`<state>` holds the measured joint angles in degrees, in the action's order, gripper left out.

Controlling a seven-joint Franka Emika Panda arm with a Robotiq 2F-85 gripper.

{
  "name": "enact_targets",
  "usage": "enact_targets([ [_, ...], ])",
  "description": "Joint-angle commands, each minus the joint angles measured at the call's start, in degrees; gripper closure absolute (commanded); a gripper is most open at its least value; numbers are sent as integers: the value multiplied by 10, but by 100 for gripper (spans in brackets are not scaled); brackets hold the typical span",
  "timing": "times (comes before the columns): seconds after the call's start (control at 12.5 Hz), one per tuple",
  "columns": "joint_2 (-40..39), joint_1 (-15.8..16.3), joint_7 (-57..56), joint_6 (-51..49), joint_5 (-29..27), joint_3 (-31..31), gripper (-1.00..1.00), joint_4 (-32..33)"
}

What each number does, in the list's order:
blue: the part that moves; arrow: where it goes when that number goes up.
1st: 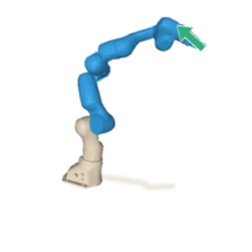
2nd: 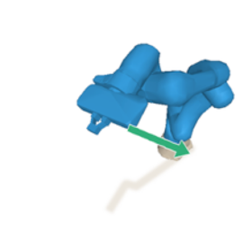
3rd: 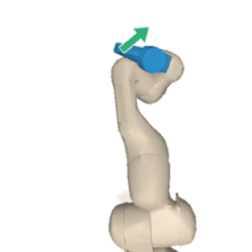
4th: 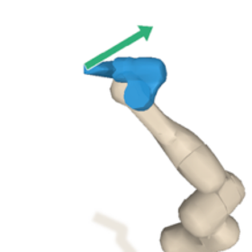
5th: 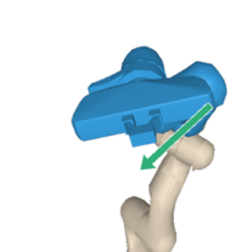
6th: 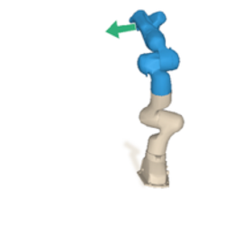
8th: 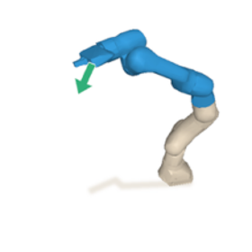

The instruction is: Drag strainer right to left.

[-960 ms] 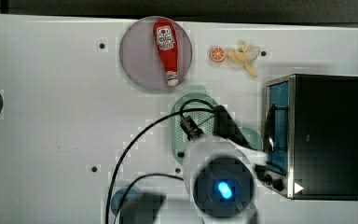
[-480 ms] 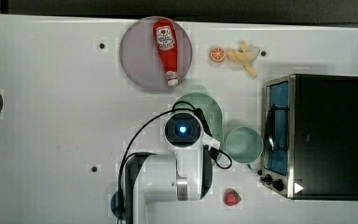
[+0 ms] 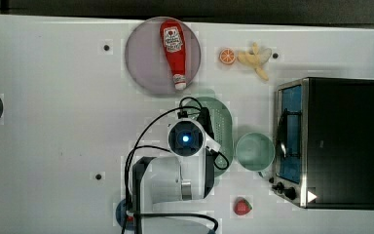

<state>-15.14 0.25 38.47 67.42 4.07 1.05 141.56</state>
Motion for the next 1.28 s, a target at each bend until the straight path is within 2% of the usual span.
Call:
enact_targets([
  [0.08,-40,3,48,52,-7,-2,-100,7],
  [0.64,-63,33,125,75,-14,15,-100,4],
  [1.28,-81,109,145,44,-23,17,-100,-25],
])
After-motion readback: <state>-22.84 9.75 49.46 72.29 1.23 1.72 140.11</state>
